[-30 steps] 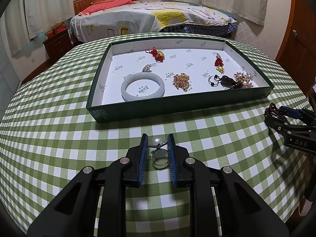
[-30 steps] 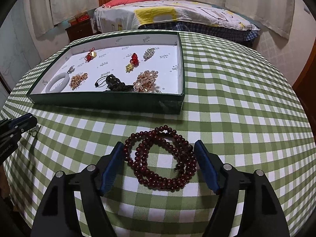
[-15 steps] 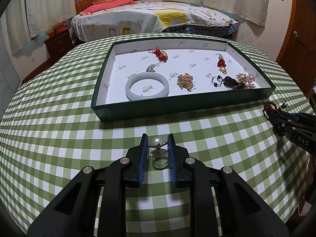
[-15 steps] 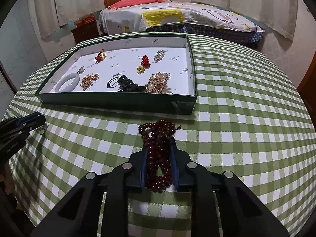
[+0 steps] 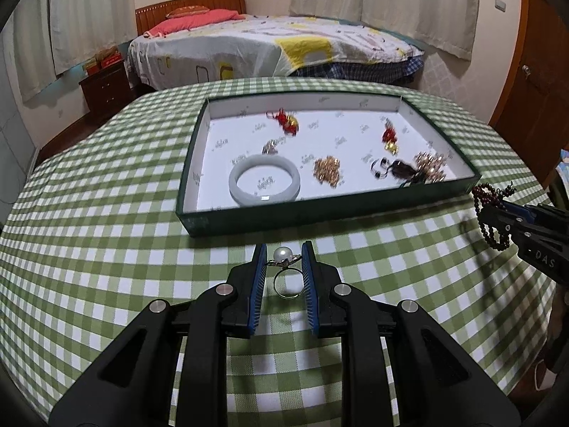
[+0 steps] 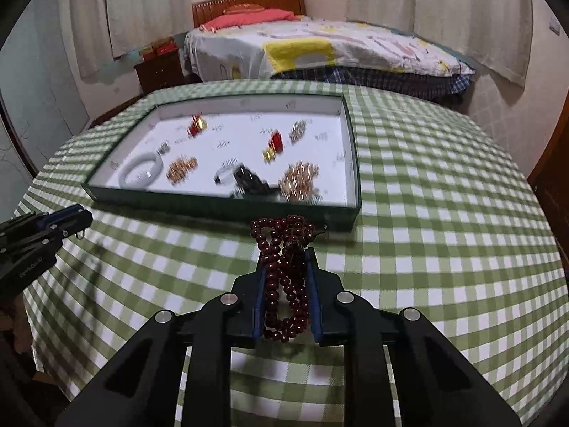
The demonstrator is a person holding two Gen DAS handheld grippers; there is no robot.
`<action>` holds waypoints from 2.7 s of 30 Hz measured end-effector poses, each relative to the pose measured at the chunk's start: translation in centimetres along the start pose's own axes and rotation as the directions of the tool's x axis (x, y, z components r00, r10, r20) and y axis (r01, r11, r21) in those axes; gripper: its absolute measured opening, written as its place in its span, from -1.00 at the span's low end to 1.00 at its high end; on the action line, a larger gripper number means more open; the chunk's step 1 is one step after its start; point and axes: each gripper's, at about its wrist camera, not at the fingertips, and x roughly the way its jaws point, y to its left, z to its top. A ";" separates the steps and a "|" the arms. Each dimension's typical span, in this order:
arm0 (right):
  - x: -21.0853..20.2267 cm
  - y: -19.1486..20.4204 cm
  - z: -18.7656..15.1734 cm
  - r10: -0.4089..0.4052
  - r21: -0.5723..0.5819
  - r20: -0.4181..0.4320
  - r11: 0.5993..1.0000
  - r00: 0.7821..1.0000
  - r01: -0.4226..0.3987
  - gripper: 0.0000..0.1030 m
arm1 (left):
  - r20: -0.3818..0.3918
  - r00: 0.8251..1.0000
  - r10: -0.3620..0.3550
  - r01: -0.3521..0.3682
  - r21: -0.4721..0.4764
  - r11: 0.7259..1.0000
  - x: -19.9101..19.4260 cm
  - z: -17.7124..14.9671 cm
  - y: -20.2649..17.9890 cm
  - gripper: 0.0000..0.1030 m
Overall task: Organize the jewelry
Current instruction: 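Carry the pearl ring with the left tool while the right carries the bead strand into the box, then open the left tool to drop the ring while the right releases the bead strand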
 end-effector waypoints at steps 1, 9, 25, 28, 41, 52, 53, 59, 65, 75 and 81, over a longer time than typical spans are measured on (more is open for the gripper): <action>-0.3 0.0 0.2 0.001 -0.001 0.010 1.000 1.000 -0.001 -0.61 | 0.008 1.000 -0.003 0.003 0.000 1.000 -0.3 0.2 0.0 -0.61; -3.1 1.1 3.3 0.029 -0.015 0.113 1.000 0.993 -0.028 -0.61 | 0.100 0.995 -0.031 0.029 0.015 0.999 -3.1 2.9 -0.5 -0.61; -2.8 3.1 10.1 0.057 -0.033 0.252 0.998 0.966 -0.050 -0.61 | 0.222 0.975 -0.017 0.013 0.019 1.000 -2.4 9.5 -0.3 -0.61; -1.7 3.3 10.9 0.055 -0.032 0.256 0.998 0.965 -0.049 -0.61 | 0.226 0.974 -0.006 0.004 0.008 1.000 -1.1 10.5 -0.4 -0.61; 7.1 4.3 12.1 0.042 -0.044 0.149 0.998 0.988 -0.036 -0.61 | 0.105 0.994 0.028 -0.029 0.006 1.000 7.9 12.2 -0.3 -0.61; 11.2 3.8 12.4 0.019 -0.034 0.032 0.999 0.999 -0.018 -0.61 | -0.017 0.999 0.048 -0.047 0.014 0.999 12.6 12.7 0.2 -0.61; 11.3 3.8 12.4 0.020 -0.033 0.027 0.999 0.999 -0.019 -0.61 | -0.024 0.999 0.046 -0.046 0.014 0.999 12.7 12.7 0.1 -0.61; 12.0 3.8 12.4 0.021 -0.038 -0.001 0.999 1.000 -0.021 -0.60 | -0.043 0.998 0.050 -0.049 0.021 0.999 13.5 12.5 -0.1 -0.60; 12.6 3.9 12.3 0.027 -0.040 -0.025 0.999 0.999 -0.028 -0.21 | -0.049 0.997 0.062 -0.061 0.017 0.998 13.9 12.4 -0.1 -0.22; 12.5 4.2 12.3 0.015 -0.045 -0.009 0.999 1.000 -0.016 -0.02 | -0.046 0.996 0.077 -0.077 0.002 0.997 13.8 11.9 0.5 0.00; 12.1 4.2 12.2 0.024 -0.038 0.007 0.999 1.000 -0.023 0.14 | -0.033 0.997 0.070 -0.070 -0.007 0.998 13.2 11.9 0.7 0.11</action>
